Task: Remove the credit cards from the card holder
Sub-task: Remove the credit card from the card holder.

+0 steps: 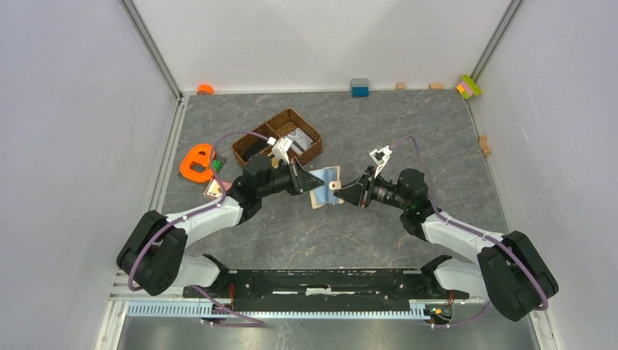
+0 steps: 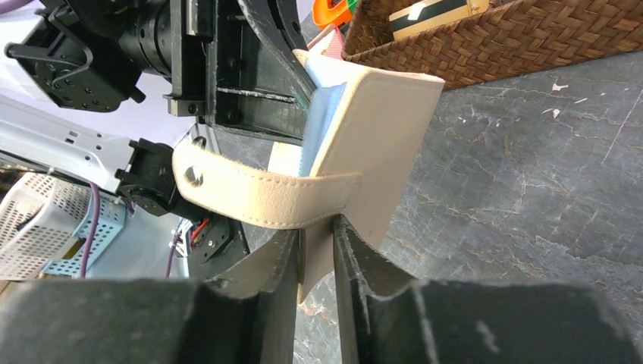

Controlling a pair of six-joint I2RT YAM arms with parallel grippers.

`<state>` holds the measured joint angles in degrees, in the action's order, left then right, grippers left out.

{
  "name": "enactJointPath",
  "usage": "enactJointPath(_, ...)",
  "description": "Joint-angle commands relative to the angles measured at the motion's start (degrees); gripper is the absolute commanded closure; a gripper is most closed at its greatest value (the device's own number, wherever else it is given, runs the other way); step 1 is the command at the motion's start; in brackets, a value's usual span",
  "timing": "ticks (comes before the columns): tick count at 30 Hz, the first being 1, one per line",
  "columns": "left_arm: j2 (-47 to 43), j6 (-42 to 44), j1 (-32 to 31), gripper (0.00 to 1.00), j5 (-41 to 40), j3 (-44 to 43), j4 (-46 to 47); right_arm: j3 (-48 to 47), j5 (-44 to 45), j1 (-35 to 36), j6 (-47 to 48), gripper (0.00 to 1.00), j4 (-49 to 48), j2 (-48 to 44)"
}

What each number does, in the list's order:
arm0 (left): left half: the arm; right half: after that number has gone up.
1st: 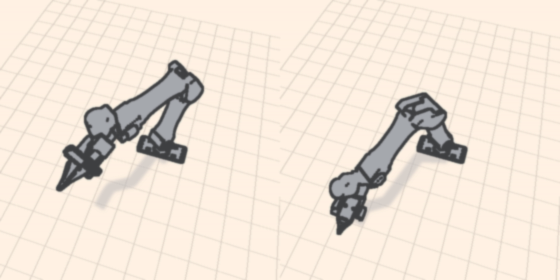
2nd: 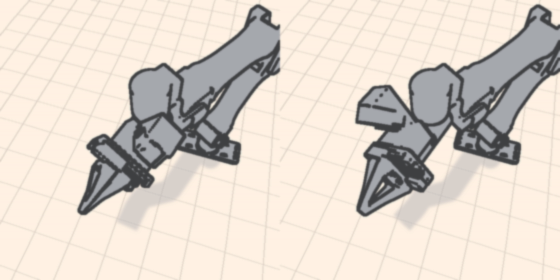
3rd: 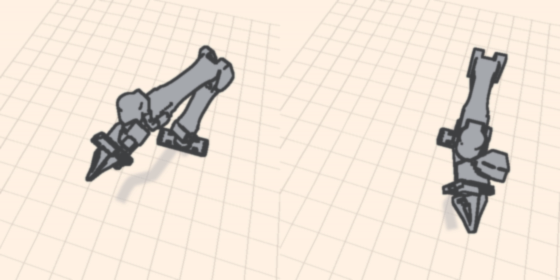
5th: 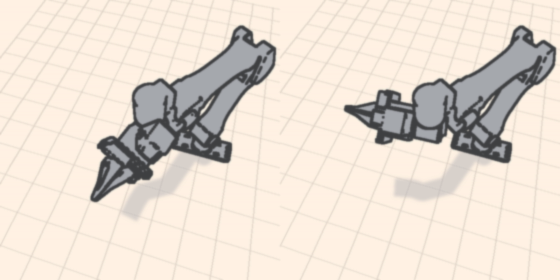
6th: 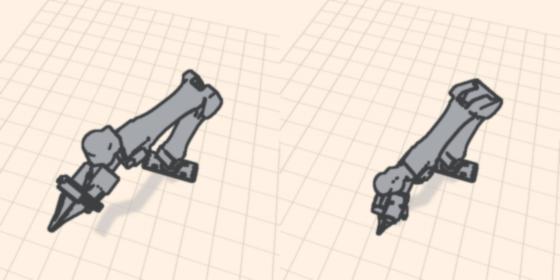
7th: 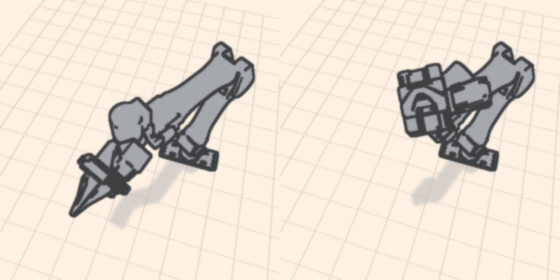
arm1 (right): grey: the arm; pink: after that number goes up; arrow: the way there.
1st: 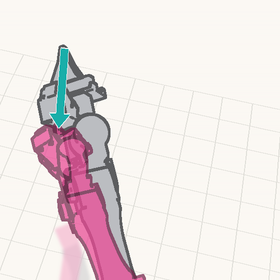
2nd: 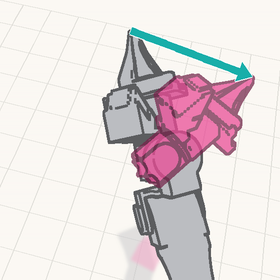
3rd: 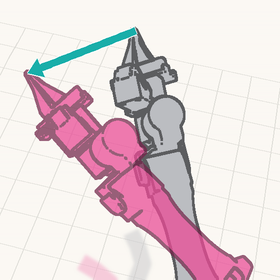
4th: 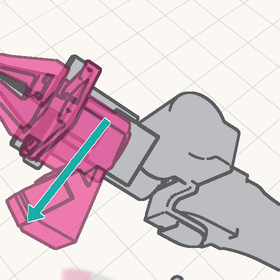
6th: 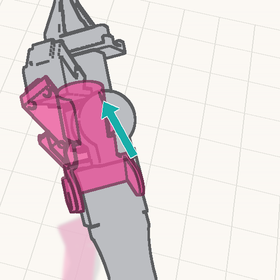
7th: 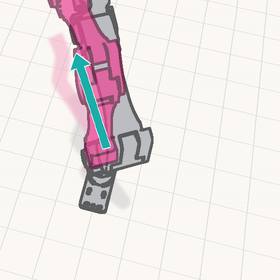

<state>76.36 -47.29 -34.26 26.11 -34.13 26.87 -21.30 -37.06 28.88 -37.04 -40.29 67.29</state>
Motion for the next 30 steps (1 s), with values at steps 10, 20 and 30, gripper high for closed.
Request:
enactJointPath(10,0.0,-1.7,-0.9,0.98,4.6,-1.2,7.9,-2.2,1.3,0.5,0.9,0.48,1.4,1.1)
enactJointPath(20,0.2,-1.3,-0.9,0.98,3.5,-1.5,6.2,-2.6,6.9,0.4,4.2,0.33,7.4,-1.8)
enactJointPath(30,2.6,-0.8,-2.7,0.98,4.5,-3.2,5.9,-3.2,9.6,0.4,6.3,0.32,11.0,-2.1)
